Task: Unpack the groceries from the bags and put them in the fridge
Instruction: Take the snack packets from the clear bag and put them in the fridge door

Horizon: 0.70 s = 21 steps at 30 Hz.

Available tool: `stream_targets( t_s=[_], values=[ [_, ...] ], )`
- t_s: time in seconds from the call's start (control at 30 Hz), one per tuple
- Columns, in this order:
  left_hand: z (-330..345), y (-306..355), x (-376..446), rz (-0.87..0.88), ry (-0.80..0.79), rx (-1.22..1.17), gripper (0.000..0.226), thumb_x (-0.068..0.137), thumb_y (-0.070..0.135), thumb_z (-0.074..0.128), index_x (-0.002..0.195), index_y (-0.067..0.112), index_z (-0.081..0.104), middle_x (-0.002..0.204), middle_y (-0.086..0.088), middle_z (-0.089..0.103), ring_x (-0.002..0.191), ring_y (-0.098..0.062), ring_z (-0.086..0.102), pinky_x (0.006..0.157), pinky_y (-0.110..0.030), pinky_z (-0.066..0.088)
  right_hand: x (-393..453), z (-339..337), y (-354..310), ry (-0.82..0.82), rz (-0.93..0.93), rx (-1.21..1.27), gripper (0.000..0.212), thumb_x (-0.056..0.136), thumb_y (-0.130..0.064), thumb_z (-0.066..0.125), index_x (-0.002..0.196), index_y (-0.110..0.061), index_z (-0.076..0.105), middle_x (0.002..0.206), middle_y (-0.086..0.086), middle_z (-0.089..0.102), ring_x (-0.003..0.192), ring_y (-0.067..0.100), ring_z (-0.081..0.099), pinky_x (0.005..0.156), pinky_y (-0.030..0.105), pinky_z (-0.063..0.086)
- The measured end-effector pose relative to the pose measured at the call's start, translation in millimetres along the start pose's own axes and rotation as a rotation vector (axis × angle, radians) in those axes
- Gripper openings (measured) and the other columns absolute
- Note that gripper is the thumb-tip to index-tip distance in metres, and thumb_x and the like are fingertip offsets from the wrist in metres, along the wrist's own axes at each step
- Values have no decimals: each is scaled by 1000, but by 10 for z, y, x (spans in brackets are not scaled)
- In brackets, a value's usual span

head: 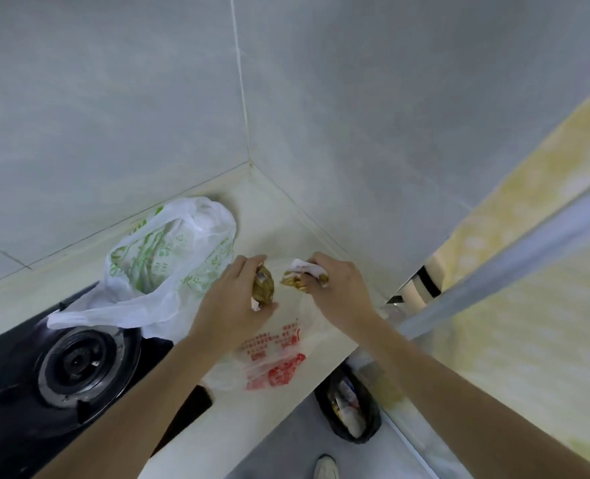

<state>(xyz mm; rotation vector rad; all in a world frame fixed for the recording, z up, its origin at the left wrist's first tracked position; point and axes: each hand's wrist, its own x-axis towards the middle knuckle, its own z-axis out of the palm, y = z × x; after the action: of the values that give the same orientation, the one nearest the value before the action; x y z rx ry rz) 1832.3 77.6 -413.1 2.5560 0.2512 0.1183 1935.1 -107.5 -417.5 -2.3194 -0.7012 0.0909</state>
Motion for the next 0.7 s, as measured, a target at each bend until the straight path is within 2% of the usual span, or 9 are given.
stream_targets(
  t_s=[0.07, 0.17, 0.2, 0.3, 0.4, 0.53, 0.63, 0.7],
  values=[
    [-231, 240, 87, 101, 1, -6, 81, 83, 40, 79, 151, 25, 38, 129, 9, 48, 119, -13, 52, 91, -29, 48, -109, -438, -175, 78, 67, 38, 28, 98, -20, 66, 79, -35, 52, 66, -9, 57, 62, 20, 57, 55, 39, 45],
    [-574, 682, 198, 282, 11, -35, 80, 83, 40, 80, 150, 24, 39, 126, 9, 47, 114, -15, 56, 85, -27, 49, -426, -1101, -455, 235, 133, 75, 31, 97, -20, 68, 78, -40, 53, 64, -14, 56, 63, 11, 55, 57, 29, 41],
    [-684, 859, 220, 337, 10, -53, 80, 83, 40, 80, 150, 25, 40, 125, 9, 47, 112, -15, 57, 85, -28, 49, -560, -1304, -551, 297, 160, 81, 31, 95, -21, 69, 76, -41, 55, 64, -13, 56, 63, 12, 54, 58, 29, 41],
    [-946, 1472, 222, 537, -14, -86, 78, 81, 42, 81, 147, 29, 41, 126, 11, 47, 110, -14, 57, 85, -32, 50, -1048, -1862, -810, 460, 226, 102, 17, 91, -20, 72, 77, -28, 65, 68, -5, 62, 68, 19, 57, 65, 35, 46],
    [-1057, 2171, 88, 735, -20, -147, 77, 78, 40, 84, 144, 28, 45, 123, 12, 49, 110, -15, 60, 85, -36, 53, -1654, -2365, -1028, 630, 264, 52, 22, 89, -16, 74, 74, -30, 65, 62, -11, 56, 62, 11, 49, 58, 27, 39],
    [-978, 3200, -402, 1002, -94, -245, 78, 78, 42, 83, 145, 30, 45, 119, 14, 48, 112, -10, 58, 84, -33, 50, -2696, -2936, -1352, 839, 377, -62, 23, 89, -17, 76, 75, -31, 65, 60, -13, 54, 59, 7, 46, 56, 20, 34],
    [-808, 3957, -967, 1187, -172, -301, 79, 77, 42, 84, 145, 29, 46, 123, 14, 49, 116, -12, 58, 89, -37, 52, -3626, -3240, -1584, 1009, 493, -136, 11, 90, -25, 74, 81, -26, 69, 64, -4, 59, 64, 16, 54, 60, 33, 44],
    [-666, 4409, -1422, 1290, -237, -342, 80, 75, 41, 85, 144, 29, 46, 122, 13, 50, 116, -14, 59, 92, -40, 53, -4282, -3373, -1737, 1114, 577, -175, 9, 91, -26, 74, 83, -23, 69, 69, 2, 63, 68, 20, 59, 62, 35, 47]
  ],
)
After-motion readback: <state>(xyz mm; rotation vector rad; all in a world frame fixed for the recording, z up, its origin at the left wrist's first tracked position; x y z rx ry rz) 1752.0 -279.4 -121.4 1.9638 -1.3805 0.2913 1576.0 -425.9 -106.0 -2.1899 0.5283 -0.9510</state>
